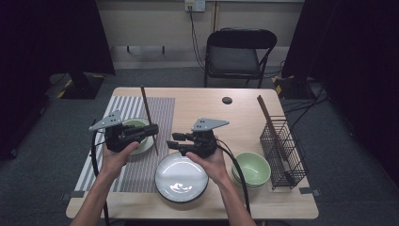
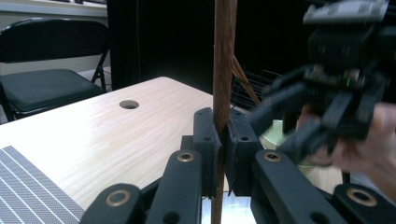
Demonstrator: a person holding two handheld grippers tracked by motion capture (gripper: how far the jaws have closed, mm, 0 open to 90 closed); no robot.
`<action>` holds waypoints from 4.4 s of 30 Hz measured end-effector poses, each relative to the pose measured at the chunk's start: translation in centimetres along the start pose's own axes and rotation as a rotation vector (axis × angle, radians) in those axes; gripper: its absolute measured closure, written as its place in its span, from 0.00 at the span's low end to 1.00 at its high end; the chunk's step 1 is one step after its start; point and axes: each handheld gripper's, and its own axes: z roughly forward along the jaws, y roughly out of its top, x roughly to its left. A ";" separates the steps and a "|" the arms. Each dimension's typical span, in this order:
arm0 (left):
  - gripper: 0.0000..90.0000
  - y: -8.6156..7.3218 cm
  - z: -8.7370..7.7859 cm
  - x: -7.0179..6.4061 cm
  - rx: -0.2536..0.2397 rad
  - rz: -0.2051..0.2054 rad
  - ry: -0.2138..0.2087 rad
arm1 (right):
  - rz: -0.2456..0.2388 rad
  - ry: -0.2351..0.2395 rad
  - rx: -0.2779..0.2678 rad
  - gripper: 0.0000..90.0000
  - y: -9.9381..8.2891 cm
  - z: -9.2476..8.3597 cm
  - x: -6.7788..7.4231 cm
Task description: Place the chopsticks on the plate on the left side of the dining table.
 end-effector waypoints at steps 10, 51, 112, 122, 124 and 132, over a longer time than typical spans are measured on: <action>0.94 -0.3 0.9 -0.6 0.017 0.004 -0.012 | -0.017 0.034 0.049 0.78 -1.1 4.4 0.9; 0.62 0.0 0.1 -0.1 -0.003 -0.010 0.044 | -0.028 0.045 0.036 0.95 -1.0 5.1 1.5; 0.38 0.4 -3.4 2.6 -0.065 -0.067 0.173 | -0.075 0.019 0.043 0.94 -0.2 2.4 1.8; 0.37 -0.2 -2.8 3.1 -0.024 -0.097 0.152 | -0.071 0.006 0.030 0.95 0.4 0.8 1.3; 0.36 -0.2 -2.9 3.1 -0.027 -0.095 0.162 | -0.069 0.010 0.030 0.95 0.3 0.8 1.2; 0.34 0.2 -4.5 3.5 -0.064 -0.092 0.199 | -0.054 0.013 0.032 0.95 -0.6 0.4 0.7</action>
